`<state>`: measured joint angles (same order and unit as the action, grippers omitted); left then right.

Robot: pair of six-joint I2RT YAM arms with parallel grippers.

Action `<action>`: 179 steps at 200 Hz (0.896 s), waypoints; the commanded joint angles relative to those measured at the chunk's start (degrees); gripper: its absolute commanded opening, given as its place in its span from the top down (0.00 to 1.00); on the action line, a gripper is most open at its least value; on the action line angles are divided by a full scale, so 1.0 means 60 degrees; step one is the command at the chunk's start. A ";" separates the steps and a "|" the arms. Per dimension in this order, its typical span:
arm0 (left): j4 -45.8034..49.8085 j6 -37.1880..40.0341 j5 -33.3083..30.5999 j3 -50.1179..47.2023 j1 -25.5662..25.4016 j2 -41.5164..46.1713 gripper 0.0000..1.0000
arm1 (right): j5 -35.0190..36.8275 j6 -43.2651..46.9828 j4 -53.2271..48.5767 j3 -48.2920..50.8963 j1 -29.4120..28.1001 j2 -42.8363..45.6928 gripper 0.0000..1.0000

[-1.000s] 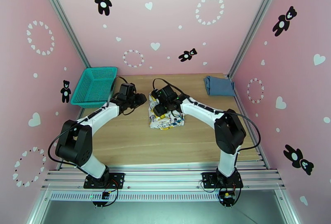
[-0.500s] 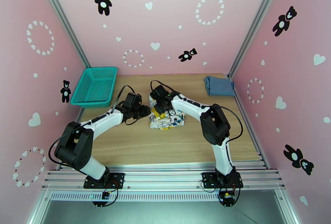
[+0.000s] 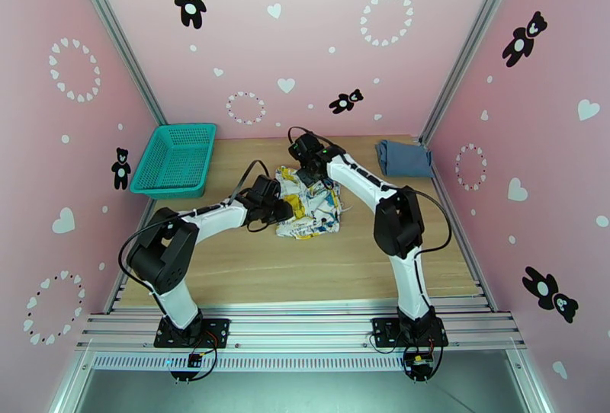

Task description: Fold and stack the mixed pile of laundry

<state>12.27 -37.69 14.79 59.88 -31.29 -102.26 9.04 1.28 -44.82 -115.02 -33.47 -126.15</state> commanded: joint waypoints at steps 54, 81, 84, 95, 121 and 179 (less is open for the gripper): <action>-0.0282 -0.0046 0.0245 0.0060 -0.0129 -0.0695 0.70 | -0.0331 0.1090 -0.0157 -0.1697 0.0904 -0.1373 0.84; -0.0433 -0.0132 0.0318 -0.0033 -0.0193 -0.0787 0.70 | -0.0435 0.1065 -0.0181 -0.2195 0.1285 -0.1830 0.54; -0.0445 -0.0134 0.0319 -0.0033 -0.0207 -0.0794 0.70 | -0.0457 0.1051 -0.0198 -0.2291 0.1325 -0.1868 0.53; -0.0446 -0.0141 0.0320 -0.0009 -0.0226 -0.0802 0.70 | -0.0543 0.0978 -0.0326 -0.2583 0.1459 -0.1919 0.50; -0.0421 -0.0134 0.0362 0.0094 -0.0242 -0.0709 0.70 | -0.0446 0.0745 -0.0744 -0.3085 0.1709 -0.1451 0.50; 0.0880 0.0596 -0.0292 0.1219 -0.0235 0.0216 0.66 | -0.2611 -0.1232 -0.0111 0.0388 0.1414 0.1868 0.53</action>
<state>13.39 -37.21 15.14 62.48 -32.47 -105.10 2.22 1.63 -47.55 -121.91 -22.79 -125.67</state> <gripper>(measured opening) 0.332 0.488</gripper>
